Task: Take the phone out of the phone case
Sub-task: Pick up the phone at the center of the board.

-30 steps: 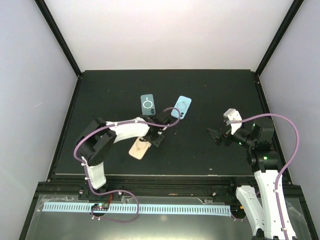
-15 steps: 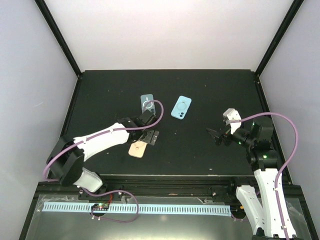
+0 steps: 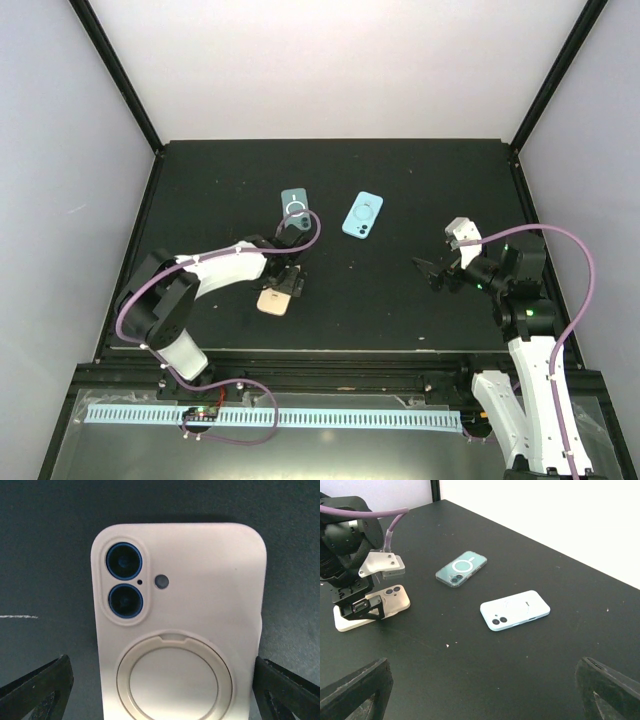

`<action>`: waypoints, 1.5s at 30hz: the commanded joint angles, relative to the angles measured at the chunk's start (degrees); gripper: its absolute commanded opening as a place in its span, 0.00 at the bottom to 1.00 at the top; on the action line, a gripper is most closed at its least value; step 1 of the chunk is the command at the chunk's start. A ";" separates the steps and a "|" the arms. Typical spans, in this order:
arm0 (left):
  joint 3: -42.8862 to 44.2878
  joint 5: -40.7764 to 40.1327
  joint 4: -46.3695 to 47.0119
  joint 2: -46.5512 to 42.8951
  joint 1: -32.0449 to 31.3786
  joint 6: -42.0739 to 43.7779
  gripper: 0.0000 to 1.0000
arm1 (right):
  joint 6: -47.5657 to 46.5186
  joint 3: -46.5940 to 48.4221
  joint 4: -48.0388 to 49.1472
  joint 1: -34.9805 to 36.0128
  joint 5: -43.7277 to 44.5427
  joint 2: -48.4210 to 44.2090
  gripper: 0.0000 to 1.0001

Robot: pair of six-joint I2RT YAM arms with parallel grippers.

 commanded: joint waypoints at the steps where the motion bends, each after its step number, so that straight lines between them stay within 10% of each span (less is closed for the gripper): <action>1: 0.30 4.37 3.32 1.51 2.50 1.16 0.99 | -0.58 0.01 0.20 0.10 -1.10 -0.26 1.00; 24: 0.72 7.54 -2.40 4.76 3.17 0.21 0.93 | -0.67 0.01 0.08 0.22 -1.39 0.26 1.00; 32: 0.23 10.58 -1.81 4.25 2.97 1.45 0.57 | -0.63 0.01 0.04 0.30 -1.32 0.33 1.00; 45: 15.35 20.71 7.96 -18.94 -9.47 2.03 0.50 | 7.15 5.03 0.12 0.30 -3.37 6.35 1.00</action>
